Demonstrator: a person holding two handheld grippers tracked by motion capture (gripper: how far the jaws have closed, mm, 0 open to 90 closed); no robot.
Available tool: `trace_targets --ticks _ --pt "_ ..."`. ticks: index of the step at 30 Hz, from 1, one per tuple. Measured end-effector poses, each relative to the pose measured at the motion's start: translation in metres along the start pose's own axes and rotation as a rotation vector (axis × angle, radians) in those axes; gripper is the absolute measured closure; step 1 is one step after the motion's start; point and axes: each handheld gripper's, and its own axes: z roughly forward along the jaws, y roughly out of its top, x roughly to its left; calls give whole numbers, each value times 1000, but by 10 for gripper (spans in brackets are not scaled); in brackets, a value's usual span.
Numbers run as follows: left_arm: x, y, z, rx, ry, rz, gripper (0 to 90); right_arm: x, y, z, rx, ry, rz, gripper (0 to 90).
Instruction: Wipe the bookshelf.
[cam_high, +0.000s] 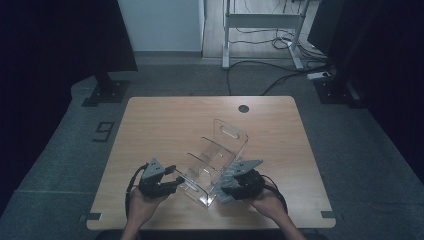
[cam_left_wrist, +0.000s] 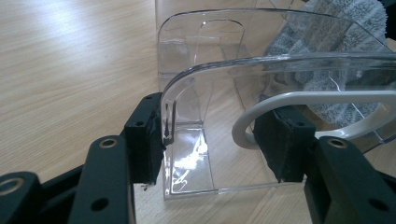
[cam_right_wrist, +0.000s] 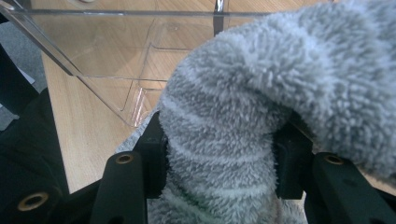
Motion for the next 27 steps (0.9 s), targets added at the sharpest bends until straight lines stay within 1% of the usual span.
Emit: trace_targets --ticks 4,9,18,23,27 --pt "0 0 0 0 -1 0 444 0 0 4 11 -3 -1 491" --pt "0 0 1 -3 1 -2 444 -2 -1 12 36 -8 -9 492" --pt "0 0 1 -6 5 -5 444 -1 -6 33 116 -34 -27 492" --pt "0 0 1 -8 6 -8 443 -1 -8 36 123 -36 -17 492" --pt "0 -1 1 -9 8 -9 443 -1 -8 36 125 -38 -15 492"
